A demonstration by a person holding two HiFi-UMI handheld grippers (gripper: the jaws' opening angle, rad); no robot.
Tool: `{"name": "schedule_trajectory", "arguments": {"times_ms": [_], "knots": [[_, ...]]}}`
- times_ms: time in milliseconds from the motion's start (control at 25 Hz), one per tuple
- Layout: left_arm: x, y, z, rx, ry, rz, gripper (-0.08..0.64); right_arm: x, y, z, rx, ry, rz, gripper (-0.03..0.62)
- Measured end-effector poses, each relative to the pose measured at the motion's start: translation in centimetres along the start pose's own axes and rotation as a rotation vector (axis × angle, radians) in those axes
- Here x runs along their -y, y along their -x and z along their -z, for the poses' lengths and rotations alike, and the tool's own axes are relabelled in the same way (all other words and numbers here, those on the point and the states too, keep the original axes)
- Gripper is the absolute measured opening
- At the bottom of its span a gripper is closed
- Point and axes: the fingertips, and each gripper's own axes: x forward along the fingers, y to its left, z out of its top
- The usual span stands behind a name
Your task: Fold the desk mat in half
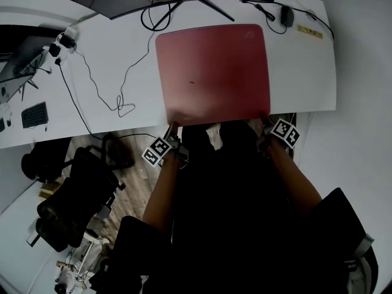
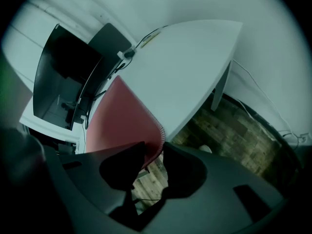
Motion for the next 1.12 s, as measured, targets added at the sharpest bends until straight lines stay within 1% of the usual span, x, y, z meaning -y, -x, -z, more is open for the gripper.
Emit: {"name": "schedule_trajectory", "arguments": {"times_ms": [120, 160, 200, 320, 360, 520, 720, 840, 960, 1120], "knots": [[0.0, 0.6, -0.2, 0.017, 0.023, 0.033, 0.073, 0.0, 0.7, 0.0, 0.014, -0.061, -0.028, 0.059], [0.1, 0.8, -0.3, 0.021, 0.021, 0.042, 0.062, -0.2, 0.9, -0.1, 0.021, -0.063, -0.04, 0.025], [0.2, 1.0, -0.3, 0.02, 0.007, 0.047, 0.055, -0.4, 1.1, -0.2, 0.025, -0.057, -0.05, 0.02], [1.0, 1.2, -0.5, 0.002, -0.062, 0.055, 0.036, -1.1, 1.5, -0.4, 0.024, -0.039, -0.065, 0.017], [1.2, 1.3, -0.5, -0.003, -0.062, 0.063, 0.034, -1.2, 1.5, -0.5, 0.022, -0.043, -0.069, 0.017], [1.9, 1.8, -0.6, -0.025, -0.02, 0.1, 0.032, -2.0, 2.0, -0.6, 0.017, -0.059, -0.099, 0.015], [2.8, 2.1, -1.3, -0.048, -0.023, 0.103, 0.031, -3.6, 3.0, -1.1, 0.02, -0.026, -0.157, 0.015], [3.5, 2.4, -1.6, -0.038, -0.044, 0.089, 0.031, -4.3, 3.5, -1.6, 0.016, -0.008, -0.192, 0.015], [4.3, 2.8, -2.0, -0.013, -0.059, 0.083, 0.031, -5.0, 3.7, -2.1, 0.004, -0.013, -0.225, 0.015], [5.4, 3.3, -2.7, 0.036, -0.014, 0.103, 0.031, -6.5, 4.3, -3.3, 0.014, -0.014, -0.294, 0.015]]}}
